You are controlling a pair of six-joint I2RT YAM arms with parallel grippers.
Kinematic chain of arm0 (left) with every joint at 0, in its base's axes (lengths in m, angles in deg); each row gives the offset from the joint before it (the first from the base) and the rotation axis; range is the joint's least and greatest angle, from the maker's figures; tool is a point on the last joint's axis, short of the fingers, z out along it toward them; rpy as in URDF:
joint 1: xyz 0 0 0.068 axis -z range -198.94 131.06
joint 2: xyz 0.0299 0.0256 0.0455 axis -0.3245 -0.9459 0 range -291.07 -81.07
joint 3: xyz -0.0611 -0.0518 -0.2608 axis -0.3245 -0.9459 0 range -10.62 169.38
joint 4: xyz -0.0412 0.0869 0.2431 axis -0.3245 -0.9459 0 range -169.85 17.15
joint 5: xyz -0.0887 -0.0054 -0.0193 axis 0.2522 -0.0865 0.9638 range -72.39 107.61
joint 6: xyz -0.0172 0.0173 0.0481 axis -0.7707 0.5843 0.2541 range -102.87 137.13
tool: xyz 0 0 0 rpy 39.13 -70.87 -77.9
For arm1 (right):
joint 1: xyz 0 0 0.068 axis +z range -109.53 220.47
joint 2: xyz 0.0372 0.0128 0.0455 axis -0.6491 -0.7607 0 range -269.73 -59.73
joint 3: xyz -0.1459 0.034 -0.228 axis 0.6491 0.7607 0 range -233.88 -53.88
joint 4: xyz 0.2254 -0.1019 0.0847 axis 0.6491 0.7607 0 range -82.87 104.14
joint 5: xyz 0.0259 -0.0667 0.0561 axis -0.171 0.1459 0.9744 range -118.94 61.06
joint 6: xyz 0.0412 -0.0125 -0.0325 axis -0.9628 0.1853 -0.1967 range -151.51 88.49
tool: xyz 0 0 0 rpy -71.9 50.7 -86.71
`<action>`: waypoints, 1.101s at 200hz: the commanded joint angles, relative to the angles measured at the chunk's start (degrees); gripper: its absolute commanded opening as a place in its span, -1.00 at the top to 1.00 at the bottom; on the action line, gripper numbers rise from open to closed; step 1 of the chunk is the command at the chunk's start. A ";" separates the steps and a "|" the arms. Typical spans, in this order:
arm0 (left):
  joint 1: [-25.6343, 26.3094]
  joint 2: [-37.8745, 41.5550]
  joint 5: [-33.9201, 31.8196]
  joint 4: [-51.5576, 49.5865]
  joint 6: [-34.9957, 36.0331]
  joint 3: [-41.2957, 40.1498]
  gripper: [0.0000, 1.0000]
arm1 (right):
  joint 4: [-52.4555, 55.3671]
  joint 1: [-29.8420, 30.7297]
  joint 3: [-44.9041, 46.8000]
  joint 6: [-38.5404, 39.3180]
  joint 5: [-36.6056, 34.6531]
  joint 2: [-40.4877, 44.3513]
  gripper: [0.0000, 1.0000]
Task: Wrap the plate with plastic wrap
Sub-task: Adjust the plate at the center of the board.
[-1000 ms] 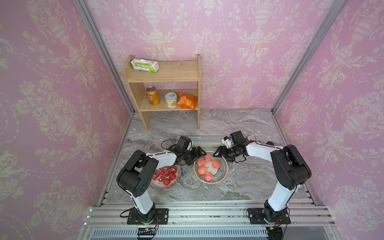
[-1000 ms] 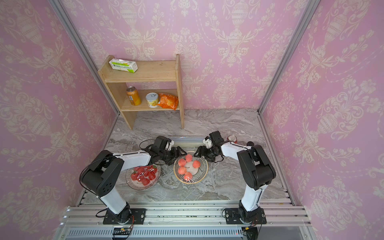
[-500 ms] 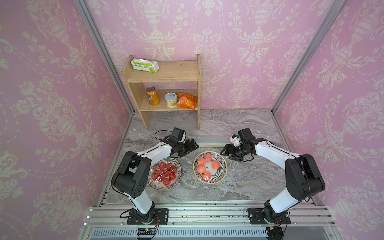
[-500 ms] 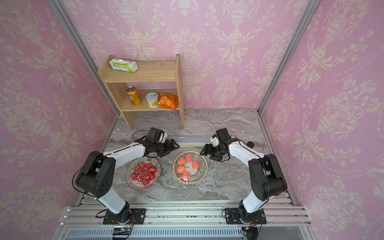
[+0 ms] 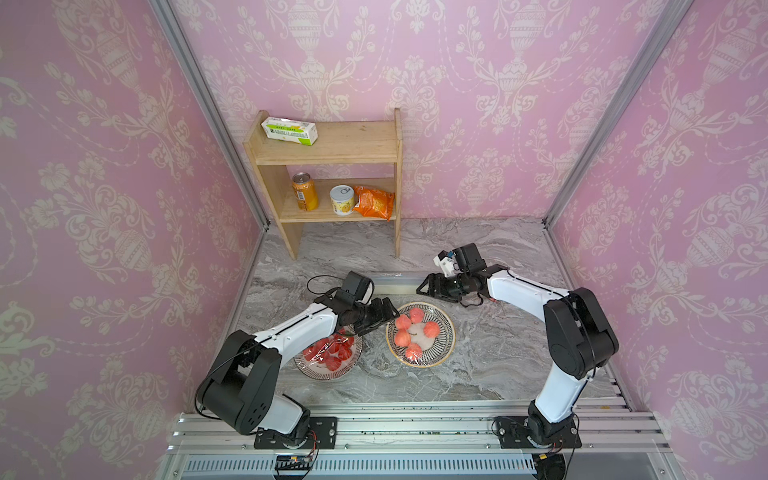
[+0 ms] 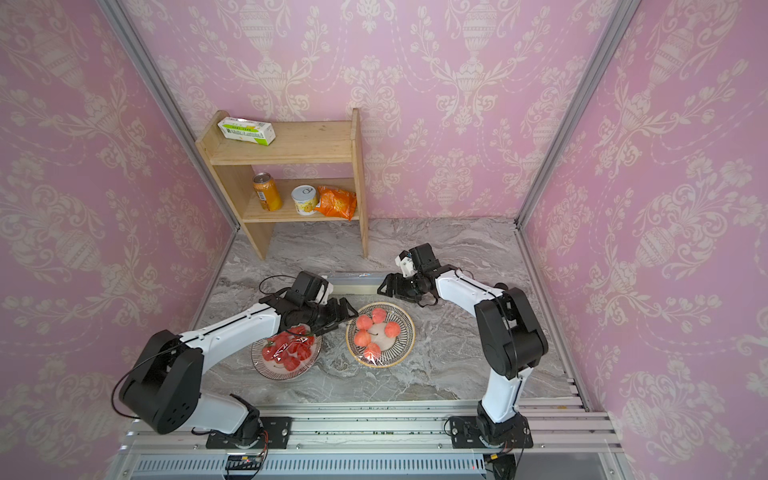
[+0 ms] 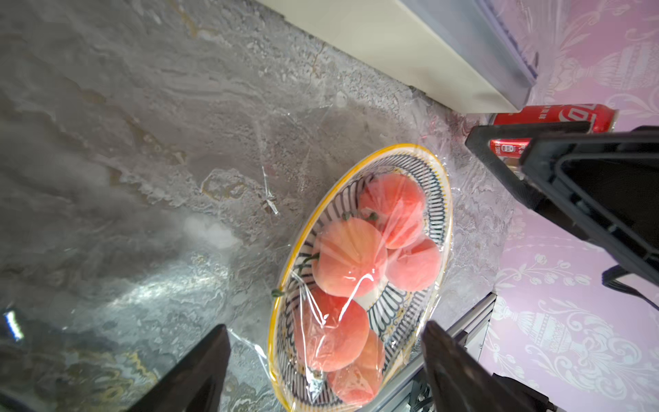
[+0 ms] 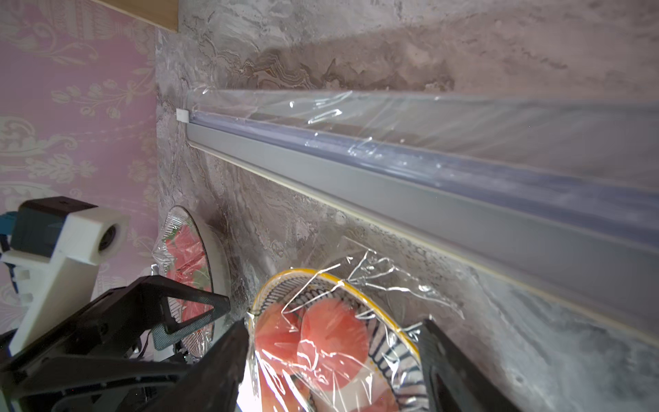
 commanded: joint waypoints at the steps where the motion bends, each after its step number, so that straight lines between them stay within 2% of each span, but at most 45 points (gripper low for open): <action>1: 0.83 -1.33 2.40 2.65 -2.99 -0.89 -0.71 | -1.66 0.42 -1.93 1.10 1.65 -0.99 -0.54; 56: 2.45 -5.49 4.52 10.05 -6.61 -1.77 -0.70 | -1.99 0.77 -0.58 1.09 2.80 -3.61 -0.54; 91: 3.17 -7.57 4.04 10.88 -6.56 -0.58 -0.70 | -1.94 0.94 -0.17 0.92 3.72 -4.79 -0.54; 173: 3.26 -10.34 3.53 13.41 -6.90 1.89 -0.70 | -4.77 1.03 8.27 -1.84 7.36 -2.61 -0.54; 220: 3.26 -11.20 3.12 13.66 -6.60 2.89 -0.70 | 6.33 -0.84 5.23 4.92 0.90 3.07 -0.56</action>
